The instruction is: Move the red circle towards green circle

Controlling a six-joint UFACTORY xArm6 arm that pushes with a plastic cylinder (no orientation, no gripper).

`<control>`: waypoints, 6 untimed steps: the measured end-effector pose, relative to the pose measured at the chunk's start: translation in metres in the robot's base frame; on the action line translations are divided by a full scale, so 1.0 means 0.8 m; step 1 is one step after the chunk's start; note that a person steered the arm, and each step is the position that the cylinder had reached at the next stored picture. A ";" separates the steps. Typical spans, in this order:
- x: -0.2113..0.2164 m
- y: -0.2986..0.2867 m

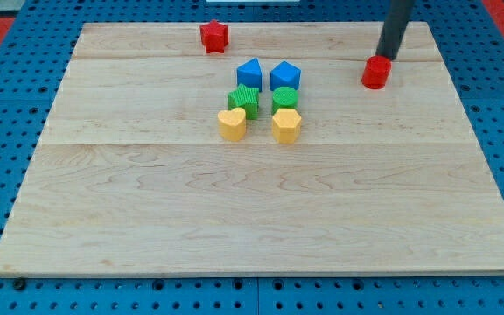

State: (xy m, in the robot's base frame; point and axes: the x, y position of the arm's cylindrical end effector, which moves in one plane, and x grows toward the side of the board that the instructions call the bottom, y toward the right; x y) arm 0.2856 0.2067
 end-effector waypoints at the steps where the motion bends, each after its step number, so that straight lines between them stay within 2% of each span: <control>1: 0.011 -0.030; 2: 0.031 -0.075; 3: 0.052 -0.081; 4: 0.034 -0.041; 5: 0.061 0.011; 6: 0.070 -0.014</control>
